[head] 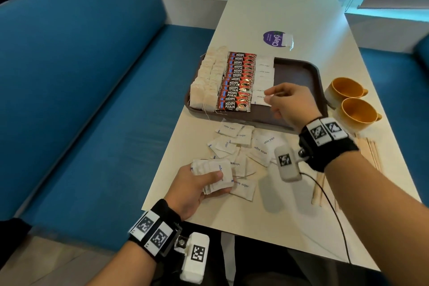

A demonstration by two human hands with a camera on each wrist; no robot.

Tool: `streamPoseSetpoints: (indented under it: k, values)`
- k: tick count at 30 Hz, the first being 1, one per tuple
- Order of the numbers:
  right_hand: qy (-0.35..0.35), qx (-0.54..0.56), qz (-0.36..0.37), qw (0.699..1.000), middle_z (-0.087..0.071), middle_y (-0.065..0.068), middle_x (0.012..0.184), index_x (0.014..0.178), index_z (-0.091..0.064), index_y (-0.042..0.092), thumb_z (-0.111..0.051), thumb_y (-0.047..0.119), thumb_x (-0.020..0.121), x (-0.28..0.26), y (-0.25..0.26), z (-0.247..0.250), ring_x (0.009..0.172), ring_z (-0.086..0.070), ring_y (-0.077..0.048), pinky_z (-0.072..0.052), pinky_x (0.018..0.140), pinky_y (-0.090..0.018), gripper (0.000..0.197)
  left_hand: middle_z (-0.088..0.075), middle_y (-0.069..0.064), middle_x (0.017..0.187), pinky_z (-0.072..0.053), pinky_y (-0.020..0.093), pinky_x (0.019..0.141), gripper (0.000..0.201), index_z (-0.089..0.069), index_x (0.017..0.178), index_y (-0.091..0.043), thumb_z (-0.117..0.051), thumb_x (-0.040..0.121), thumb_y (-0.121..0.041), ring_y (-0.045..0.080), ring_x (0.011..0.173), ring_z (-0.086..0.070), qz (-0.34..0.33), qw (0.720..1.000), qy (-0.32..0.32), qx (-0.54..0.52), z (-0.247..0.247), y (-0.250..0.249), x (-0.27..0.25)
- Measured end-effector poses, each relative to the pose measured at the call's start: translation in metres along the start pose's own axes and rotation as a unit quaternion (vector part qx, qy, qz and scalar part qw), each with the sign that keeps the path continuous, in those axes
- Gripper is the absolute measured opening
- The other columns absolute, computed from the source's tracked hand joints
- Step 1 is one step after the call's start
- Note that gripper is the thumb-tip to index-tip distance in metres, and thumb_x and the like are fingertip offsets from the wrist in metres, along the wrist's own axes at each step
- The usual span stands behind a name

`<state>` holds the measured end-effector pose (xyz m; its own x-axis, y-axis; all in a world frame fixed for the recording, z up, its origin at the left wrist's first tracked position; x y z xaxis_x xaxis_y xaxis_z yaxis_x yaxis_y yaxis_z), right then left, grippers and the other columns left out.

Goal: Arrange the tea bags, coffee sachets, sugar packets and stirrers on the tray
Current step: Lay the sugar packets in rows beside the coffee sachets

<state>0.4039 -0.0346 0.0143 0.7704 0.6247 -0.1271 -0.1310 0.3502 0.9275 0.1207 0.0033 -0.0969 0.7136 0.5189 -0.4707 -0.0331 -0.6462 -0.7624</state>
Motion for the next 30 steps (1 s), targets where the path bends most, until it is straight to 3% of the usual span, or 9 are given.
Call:
streamPoseSetpoints:
  k: [4, 8, 12, 15, 17, 20, 24, 28, 30]
  values:
    - [0.067, 0.022, 0.017, 0.997, -0.067, 0.003, 0.074, 0.09, -0.075, 0.018, -0.077, 0.007, 0.086, -0.061, -0.009, -0.027, 0.061, -0.06, -0.009, -0.056, 0.061, -0.028, 0.011, -0.069, 0.033, 0.116, -0.062, 0.054, 0.082, 0.04, -0.062, 0.124, 0.009, -0.071, 0.085, 0.005, 0.053, 0.102, -0.069, -0.009, 1.0, -0.006, 0.026, 0.0, -0.001, -0.001]
    - [0.13, 0.018, -0.016, 0.991, -0.07, -0.004, 0.082, 0.1, -0.073, 0.017, -0.078, 0.006, 0.084, -0.109, -0.037, -0.056, 0.066, -0.064, -0.015, -0.06, 0.065, -0.035, 0.02, -0.07, 0.031, 0.117, -0.06, 0.057, 0.086, 0.042, -0.064, 0.125, 0.005, -0.073, 0.084, 0.004, 0.052, 0.102, -0.069, -0.012, 0.999, -0.006, 0.044, -0.001, -0.001, -0.003]
    - [0.159, 0.038, -0.058, 0.985, -0.073, -0.006, 0.086, 0.11, -0.07, 0.018, -0.08, 0.008, 0.084, -0.14, -0.056, -0.071, 0.065, -0.067, -0.014, -0.056, 0.058, -0.028, 0.03, -0.07, 0.032, 0.116, -0.054, 0.069, 0.089, 0.041, -0.065, 0.123, 0.005, -0.074, 0.083, 0.006, 0.055, 0.102, -0.069, -0.019, 0.999, 0.004, 0.04, -0.006, -0.003, -0.007]
    - [0.162, 0.056, -0.067, 0.983, -0.073, -0.01, 0.08, 0.108, -0.071, 0.014, -0.08, 0.007, 0.084, -0.151, -0.062, -0.077, 0.061, -0.065, -0.016, -0.051, 0.053, -0.026, 0.027, -0.071, 0.03, 0.116, -0.056, 0.065, 0.088, 0.043, -0.065, 0.125, 0.004, -0.075, 0.083, 0.002, 0.051, 0.104, -0.07, -0.023, 0.999, 0.011, 0.046, -0.009, -0.005, -0.01]
    - [0.146, 0.083, -0.082, 0.982, -0.069, -0.01, 0.073, 0.105, -0.07, 0.009, -0.078, 0.004, 0.085, -0.154, -0.067, -0.076, 0.056, -0.061, -0.017, -0.048, 0.052, -0.027, 0.023, -0.072, 0.027, 0.116, -0.058, 0.059, 0.088, 0.044, -0.065, 0.125, 0.002, -0.077, 0.083, -0.005, 0.045, 0.105, -0.071, -0.022, 0.998, -0.002, 0.052, -0.008, -0.006, -0.011]
    - [0.136, 0.164, -0.13, 0.968, -0.064, -0.017, 0.073, 0.095, -0.067, 0.001, -0.071, -0.005, 0.088, -0.161, -0.073, -0.077, 0.059, -0.061, -0.024, -0.053, 0.054, -0.031, 0.01, -0.072, 0.026, 0.116, -0.063, 0.048, 0.074, 0.048, -0.065, 0.122, 0.001, -0.077, 0.083, -0.025, 0.04, 0.099, -0.074, -0.017, 0.999, -0.033, 0.036, -0.004, -0.009, -0.013]
    - [0.118, 0.272, -0.189, 0.936, -0.066, -0.025, 0.078, 0.085, -0.056, 0.001, -0.06, -0.008, 0.091, -0.171, -0.077, -0.08, 0.066, -0.069, -0.038, -0.06, 0.059, -0.038, 0.012, -0.072, 0.027, 0.114, -0.061, 0.059, 0.076, 0.056, -0.063, 0.123, -0.002, -0.067, 0.088, -0.046, 0.049, 0.099, -0.071, 0.007, 1.0, -0.024, 0.014, -0.004, -0.007, -0.011]
    - [0.093, 0.297, -0.203, 0.928, -0.064, -0.029, 0.083, 0.083, -0.056, 0.001, -0.058, -0.008, 0.093, -0.172, -0.082, -0.079, 0.068, -0.07, -0.041, -0.063, 0.065, -0.044, 0.013, -0.072, 0.03, 0.111, -0.064, 0.048, 0.061, 0.05, -0.063, 0.122, 0.0, -0.073, 0.083, -0.03, 0.044, 0.08, -0.072, -0.003, 1.0, -0.004, 0.016, -0.006, -0.006, -0.013]
    - [0.102, 0.287, -0.197, 0.932, -0.066, -0.029, 0.083, 0.092, -0.058, -0.002, -0.063, -0.008, 0.091, -0.173, -0.083, -0.082, 0.066, -0.069, -0.038, -0.064, 0.064, -0.042, 0.008, -0.073, 0.028, 0.109, -0.064, 0.045, 0.058, 0.053, -0.061, 0.124, 0.002, -0.077, 0.078, -0.016, 0.042, 0.08, -0.073, -0.011, 1.0, -0.002, 0.029, -0.004, -0.005, -0.013]
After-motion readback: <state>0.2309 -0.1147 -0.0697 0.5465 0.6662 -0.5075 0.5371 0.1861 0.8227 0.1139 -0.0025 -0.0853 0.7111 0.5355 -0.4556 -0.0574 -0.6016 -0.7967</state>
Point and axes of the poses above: each hand's wrist, its own x-axis towards the middle knuckle, its own z-axis out of the back of the hand, y = z × x, the point moved 10 cm from there along x, towards the middle knuckle
